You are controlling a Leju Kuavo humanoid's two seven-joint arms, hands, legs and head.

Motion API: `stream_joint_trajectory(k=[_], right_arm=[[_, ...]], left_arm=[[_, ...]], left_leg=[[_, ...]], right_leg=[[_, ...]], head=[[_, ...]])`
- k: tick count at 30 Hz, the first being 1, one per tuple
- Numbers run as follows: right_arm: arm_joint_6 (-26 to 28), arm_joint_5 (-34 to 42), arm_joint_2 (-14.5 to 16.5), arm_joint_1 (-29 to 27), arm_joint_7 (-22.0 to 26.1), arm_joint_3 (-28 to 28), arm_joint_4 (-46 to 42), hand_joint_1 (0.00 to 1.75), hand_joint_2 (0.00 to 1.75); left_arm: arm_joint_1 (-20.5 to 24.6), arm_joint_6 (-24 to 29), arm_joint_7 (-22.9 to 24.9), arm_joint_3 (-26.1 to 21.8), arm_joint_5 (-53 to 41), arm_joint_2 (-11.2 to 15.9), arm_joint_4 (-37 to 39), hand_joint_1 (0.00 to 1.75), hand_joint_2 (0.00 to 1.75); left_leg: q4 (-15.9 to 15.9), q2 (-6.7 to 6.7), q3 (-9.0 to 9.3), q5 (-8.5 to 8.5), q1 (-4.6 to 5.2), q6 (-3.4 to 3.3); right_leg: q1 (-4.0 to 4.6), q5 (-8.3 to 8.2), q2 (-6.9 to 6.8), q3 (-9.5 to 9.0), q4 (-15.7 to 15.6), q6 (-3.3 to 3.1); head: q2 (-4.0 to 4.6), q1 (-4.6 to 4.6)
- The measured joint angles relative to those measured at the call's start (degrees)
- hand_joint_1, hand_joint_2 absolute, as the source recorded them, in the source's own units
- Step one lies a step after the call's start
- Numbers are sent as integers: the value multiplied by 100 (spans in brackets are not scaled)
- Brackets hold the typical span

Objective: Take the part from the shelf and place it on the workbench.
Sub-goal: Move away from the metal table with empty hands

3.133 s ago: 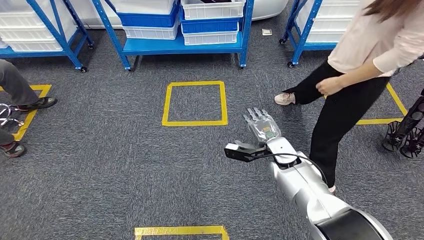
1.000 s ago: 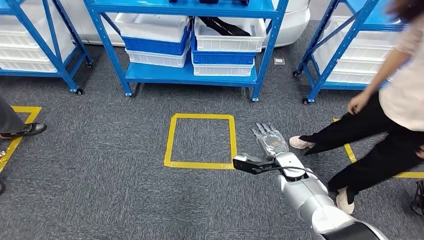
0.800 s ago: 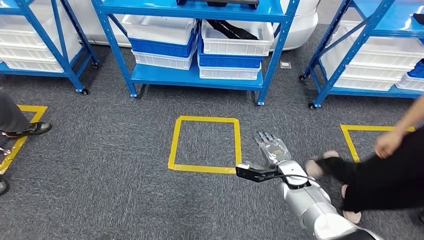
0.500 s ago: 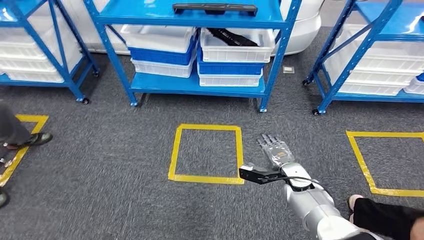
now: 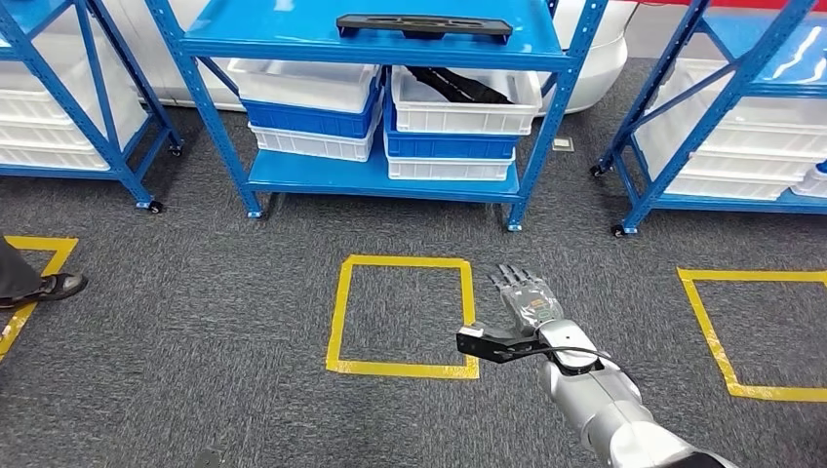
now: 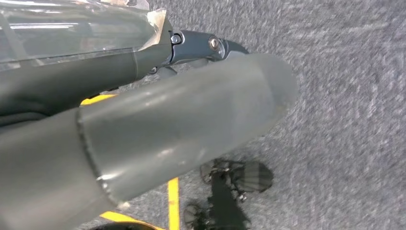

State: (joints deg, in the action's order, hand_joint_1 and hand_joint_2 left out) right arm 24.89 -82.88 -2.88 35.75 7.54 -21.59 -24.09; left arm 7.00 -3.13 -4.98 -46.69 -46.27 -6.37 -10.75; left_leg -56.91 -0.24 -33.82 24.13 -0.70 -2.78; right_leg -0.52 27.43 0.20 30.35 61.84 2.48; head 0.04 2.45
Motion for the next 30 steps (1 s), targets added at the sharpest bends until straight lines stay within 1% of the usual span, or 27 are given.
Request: stream_joint_trajectory(k=[1,2,4,5,6,7,8,9,10,11,12,13,14,15,16,17,18,19,20,21,22,23,25,26,27,29,30], right_arm=[[1,3,3,-6,-1,0,1,0,0],[1,7,5,-20,-5,1,1,0,0],[1,24,-3,-85,-24,5,4,0,0],[1,35,-11,-127,-36,9,5,0,0],[2,45,-17,-162,-43,16,7,0,0],[2,54,-21,-190,-48,24,8,0,0],[3,59,-22,-212,-55,32,11,0,0],[3,63,-26,-232,-66,39,20,0,0],[3,68,-29,-254,-79,44,31,0,0],[4,72,-32,-275,-92,48,39,0,0],[5,76,-36,-284,-101,51,46,0,0],[5,85,-36,-284,-104,56,45,0,0],[3,96,-39,-281,-107,67,42,0,0],[-4,110,-44,-278,-109,80,40,0,0],[-14,132,-48,-286,-114,99,40,0,0],[-26,154,-52,-309,-126,120,44,0,0],[-45,185,-55,-343,-144,144,51,0,0],[-76,233,-60,-389,-176,179,62,0,0],[-107,287,-68,-442,-210,222,76,0,0],[-135,348,-81,-493,-238,275,92,0,0],[-154,400,-96,-536,-258,329,109,0,0],[-157,435,-110,-571,-263,378,126,0,0],[-167,467,-134,-610,-262,450,159,0,0],[-176,476,-144,-620,-260,476,172,0,0],[-192,490,-154,-624,-265,500,180,0,0],[-237,612,-190,-637,-328,582,187,0,0],[-251,749,-216,-663,-370,660,192,0,0]], left_arm=[[3,0,0,0,-1,1,0,0,0],[4,0,0,-1,-1,3,0,0,0],[-2,-1,0,-2,-5,8,0,0,0],[-8,-1,0,-2,-7,7,0,0,0],[-13,-2,0,-2,-9,5,0,0,0],[-16,-2,0,-2,-11,2,0,0,0],[-20,-2,0,-2,-13,-1,1,0,0],[-20,-2,0,-2,-16,-2,2,0,0],[-22,-2,1,-2,-20,-3,4,0,0],[-23,-2,2,-2,-25,-4,5,0,0],[-20,-2,2,-2,-27,-4,5,0,0],[-11,-3,3,-2,-29,-4,4,0,0],[-1,-3,1,-2,-32,-4,2,0,0],[9,-7,-3,-1,-35,-7,1,0,0],[15,-11,-5,0,-40,-10,0,0,0],[11,-16,-8,1,-44,-14,-1,0,0],[4,-20,-8,1,-48,-17,0,0,0],[-4,-22,-7,0,-51,-16,0,0,0],[-12,-22,-7,-1,-56,-14,0,0,0],[-16,-22,-7,-2,-60,-13,0,0,0],[-20,-22,-7,-2,-62,-10,0,0,0],[-26,-22,-7,-2,-63,-9,0,0,0],[-46,-23,-6,-1,-64,-4,1,0,0],[-55,-23,-4,-2,-67,-4,2,0,0],[-59,-23,-4,-2,-69,-5,2,0,0],[-52,-22,-3,-4,-77,-17,1,0,0],[-45,-21,-3,-4,-82,-22,1,0,0]], left_leg=[[1,5,32,37,6,-29],[1,15,66,81,13,-50],[1,48,173,198,26,-77],[1,69,251,266,33,-79],[1,87,343,340,41,-75],[1,99,444,419,49,-67],[4,106,522,502,55,-54],[2,110,609,588,64,-35],[11,113,677,670,70,-8],[23,114,747,728,73,23],[15,114,815,750,75,56],[-48,110,824,717,73,91],[-238,93,749,630,70,118],[-557,78,569,531,64,143],[-960,64,313,477,54,171],[-1355,52,16,522,36,198],[-1654,51,-256,689,18,229],[-1812,51,-489,939,0,261],[-1832,49,-658,1173,-15,286],[-1721,48,-762,1306,-28,302],[-1493,46,-802,1264,-37,308],[-1160,43,-785,983,-44,301],[-448,36,-717,152,-33,256],[-217,34,-677,-145,-20,223],[-90,37,-645,-268,-7,186],[-36,39,-493,-259,2,98],[-20,42,-394,-246,3,49]], right_leg=[[-9,21,-1,198,291,-8],[-12,103,-2,427,601,-26],[-12,395,0,913,1120,-70],[-10,520,0,1051,1144,-74],[-7,550,0,1102,988,-57],[-6,457,-2,1080,677,-21],[-1,206,-9,1018,277,28],[9,-130,-23,954,-80,63],[34,-407,-34,874,-328,45],[58,-606,-41,811,-464,-4],[71,-665,-42,749,-501,-81],[69,-628,-27,665,-519,-169],[49,-597,-16,589,-555,-231],[25,-551,-9,498,-591,-295],[7,-497,-3,401,-622,-345],[-2,-429,-3,312,-644,-383],[-9,-354,4,226,-651,-403],[-13,-273,17,135,-652,-400],[-17,-189,30,37,-652,-390],[-23,-103,40,-68,-652,-374],[-28,-15,46,-179,-652,-355],[-32,75,47,-263,-656,-334],[-15,260,60,-411,-655,-280],[-2,352,68,-463,-682,-252],[21,395,76,-547,-675,-209],[47,401,77,-644,-593,-120],[55,354,71,-608,-376,-80]], head=[[0,-4],[0,-6],[0,-12],[0,-17],[0,-19],[0,-20],[0,-22],[0,-17],[0,-22],[0,-22],[0,-28],[0,-35],[0,-40],[0,-39],[0,-36],[0,-33],[0,-25],[0,-26],[0,-23],[0,-26],[0,-25],[0,-26],[0,-16],[0,-26],[0,-38],[0,-68],[2,-68]])
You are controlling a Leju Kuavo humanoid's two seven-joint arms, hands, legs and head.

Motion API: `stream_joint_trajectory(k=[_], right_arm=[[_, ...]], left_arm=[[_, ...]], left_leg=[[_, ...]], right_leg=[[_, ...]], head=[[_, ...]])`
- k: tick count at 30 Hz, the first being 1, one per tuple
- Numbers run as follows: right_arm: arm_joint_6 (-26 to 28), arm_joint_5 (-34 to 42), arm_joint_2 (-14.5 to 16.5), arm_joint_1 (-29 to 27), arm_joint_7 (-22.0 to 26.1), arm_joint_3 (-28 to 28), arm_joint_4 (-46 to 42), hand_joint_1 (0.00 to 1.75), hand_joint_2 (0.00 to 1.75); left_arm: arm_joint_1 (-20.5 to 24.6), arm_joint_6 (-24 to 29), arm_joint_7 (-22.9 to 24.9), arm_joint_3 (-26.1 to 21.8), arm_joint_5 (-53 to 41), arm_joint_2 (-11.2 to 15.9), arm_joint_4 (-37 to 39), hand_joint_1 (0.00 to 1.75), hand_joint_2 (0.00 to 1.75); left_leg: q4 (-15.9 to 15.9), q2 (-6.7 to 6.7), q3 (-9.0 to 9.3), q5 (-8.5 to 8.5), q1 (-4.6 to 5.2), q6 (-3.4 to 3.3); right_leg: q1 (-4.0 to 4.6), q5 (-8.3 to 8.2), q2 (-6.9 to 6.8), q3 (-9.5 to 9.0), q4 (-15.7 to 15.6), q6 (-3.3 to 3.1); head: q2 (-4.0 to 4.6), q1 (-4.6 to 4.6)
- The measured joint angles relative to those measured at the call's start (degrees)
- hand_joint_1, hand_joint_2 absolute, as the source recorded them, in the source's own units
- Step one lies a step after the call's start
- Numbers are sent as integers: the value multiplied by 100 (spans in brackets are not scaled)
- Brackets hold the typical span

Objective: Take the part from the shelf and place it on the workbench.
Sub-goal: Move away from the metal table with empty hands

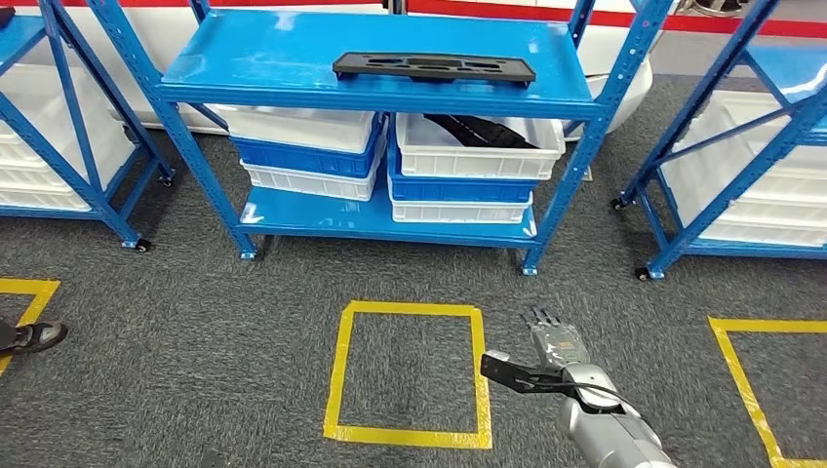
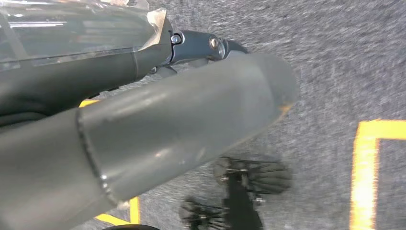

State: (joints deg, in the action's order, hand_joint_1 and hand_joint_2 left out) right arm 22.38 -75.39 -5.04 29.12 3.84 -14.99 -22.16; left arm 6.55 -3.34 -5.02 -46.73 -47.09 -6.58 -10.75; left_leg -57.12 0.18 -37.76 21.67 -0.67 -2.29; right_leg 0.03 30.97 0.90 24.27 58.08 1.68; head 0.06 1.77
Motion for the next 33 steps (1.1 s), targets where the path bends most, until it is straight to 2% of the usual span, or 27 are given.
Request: stream_joint_trajectory(k=[2,3,4,5,6,7,8,9,10,11,12,13,15,16,17,18,20,21,22,23,24,25,26,27,29,30,33], right_arm=[[-4,442,-84,-121,-37,261,34,0,0],[-4,718,-142,-218,-11,436,62,0,0],[-40,1031,-207,-339,58,641,95,0,0],[-116,1362,-271,-475,164,864,133,0,0],[-232,1696,-324,-623,284,1107,173,0,0],[-387,2006,-366,-773,389,1366,221,0,0],[-546,2250,-394,-925,445,1626,278,0,0],[-688,2429,-407,-1087,451,1873,344,0,0],[-803,2554,-414,-1246,423,2097,409,0,0],[-877,2640,-408,-1399,392,2292,464,0,0],[-922,2712,-396,-1530,368,2462,504,0,0],[-958,2778,-383,-1626,350,2612,527,0,0],[-1050,2926,-351,-1756,275,2876,559,0,0],[-1114,3025,-328,-1814,211,3012,586,0,0],[-1167,3128,-296,-1882,134,3152,618,0,0],[-1206,3220,-256,-1963,57,3293,654,0,0],[-1278,3366,-161,-2137,-101,3556,725,0,0],[-1321,3412,-107,-2227,-182,3667,760,0,44],[-1373,3445,-58,-2309,-264,3764,792,0,87],[-1427,3466,-7,-2382,-349,3852,826,0,131],[-1472,3475,39,-2444,-425,3925,856,0,175],[-1507,3475,77,-2487,-490,3982,884,0,175],[-1527,3468,109,-2516,-553,4033,911,0,175],[-1531,3461,132,-2537,-607,4071,932,0,175],[-1518,3483,171,-2564,-710,4155,955,0,175],[-1509,3512,187,-2578,-750,4202,959,0,175],[-1499,3565,219,-2590,-858,4364,978,0,44]], left_arm=[[14,5,1,0,-17,-7,-1,0,0],[18,12,3,-1,-26,-7,-1,0,0],[15,19,6,-1,-35,-8,-1,0,0],[5,24,12,-2,-46,-10,-1,0,0],[-5,29,19,-4,-59,-13,-1,0,0],[-11,31,25,-5,-73,-15,-1,0,0],[-12,33,28,-6,-86,-18,-1,0,0],[-10,35,31,-7,-95,-20,0,0,0],[-6,37,33,-7,-101,-22,1,0,0],[-1,38,37,-7,-107,-24,1,0,0],[8,39,41,-8,-114,-26,1,0,0],[27,39,44,-9,-124,-29,1,0,0],[84,42,48,-9,-142,-35,0,0,0],[108,48,50,-8,-150,-41,0,0,0],[122,62,55,-6,-155,-45,-1,0,0],[124,80,62,-6,-158,-49,-1,0,0],[122,116,77,-9,-167,-47,0,0,0],[121,125,81,-11,-179,-43,0,0,0],[122,128,86,-13,-192,-39,0,0,0],[122,128,96,-13,-207,-36,-1,0,0],[123,129,109,-13,-220,-33,-1,0,0],[124,129,122,-13,-228,-28,0,0,0],[127,130,134,-13,-238,-25,0,0,0],[130,131,142,-13,-246,-23,0,0,0],[137,130,151,-15,-256,-23,-1,0,0],[138,128,151,-16,-255,-26,-1,0,0],[155,124,144,-18,-255,-26,-1,0,0]], left_leg=[[3,23,202,93,3,-84],[3,50,285,172,9,-107],[3,83,366,256,11,-118],[2,114,457,344,12,-119],[2,141,563,436,12,-114],[2,159,681,537,12,-106],[2,170,803,640,13,-94],[0,181,927,748,15,-75],[-4,188,1035,852,22,-47],[-1,193,1112,938,29,-10],[-6,192,1168,999,36,25],[-46,185,1176,1003,41,58],[-455,139,941,836,41,109],[-806,112,718,743,38,134],[-1181,86,459,742,32,162],[-1483,68,225,860,24,191],[-1757,59,-136,1276,7,236],[-1716,58,-234,1371,4,246],[-1548,56,-257,1305,3,243],[-1246,55,-210,1066,6,225],[-865,54,-114,719,11,192],[-541,54,-29,478,26,157],[-311,58,35,334,39,121],[-207,60,76,276,52,91],[-183,66,126,292,66,51],[-148,65,169,240,71,49],[-60,65,249,206,93,78]], right_leg=[[-15,14,-15,402,705,6],[-23,113,-18,681,1072,-21],[-29,296,-19,950,1318,-59],[-33,508,-20,1151,1399,-89],[-36,673,-21,1277,1321,-90],[-43,715,-25,1335,1100,-63],[-51,562,-38,1345,771,7],[-56,192,-66,1313,451,98],[-45,-194,-100,1270,191,151],[-29,-515,-123,1205,43,161],[-19,-700,-134,1145,2,118],[-11,-695,-122,1101,-10,39],[-56,-638,-86,999,-50,-70],[-73,-605,-78,930,-83,-119],[-89,-564,-77,851,-114,-168],[-89,-514,-79,775,-130,-211],[-84,-405,-70,652,-139,-250],[-82,-350,-61,588,-139,-249],[-79,-296,-51,520,-139,-243],[-76,-240,-40,445,-139,-235],[-74,-186,-31,391,-142,-223],[-58,-135,-17,336,-136,-203],[-43,-88,-5,313,-133,-178],[-26,-49,5,317,-132,-147],[1,6,14,316,-157,-85],[15,3,12,296,-177,-64],[45,-25,2,191,-245,-66]], head=[[1,-4],[1,-8],[-1,-18],[-1,-23],[-1,-30],[-2,-32],[-2,-36],[-1,-40],[-1,-42],[-1,-48],[-1,-48],[-1,-50],[-2,-50],[-2,-51],[-2,-52],[-2,-51],[-2,-49],[-2,-48],[-2,-48],[-2,-47],[-2,-48],[-2,-51],[-2,-51],[-2,-52],[-2,-46],[-2,-48],[-2,-68]])
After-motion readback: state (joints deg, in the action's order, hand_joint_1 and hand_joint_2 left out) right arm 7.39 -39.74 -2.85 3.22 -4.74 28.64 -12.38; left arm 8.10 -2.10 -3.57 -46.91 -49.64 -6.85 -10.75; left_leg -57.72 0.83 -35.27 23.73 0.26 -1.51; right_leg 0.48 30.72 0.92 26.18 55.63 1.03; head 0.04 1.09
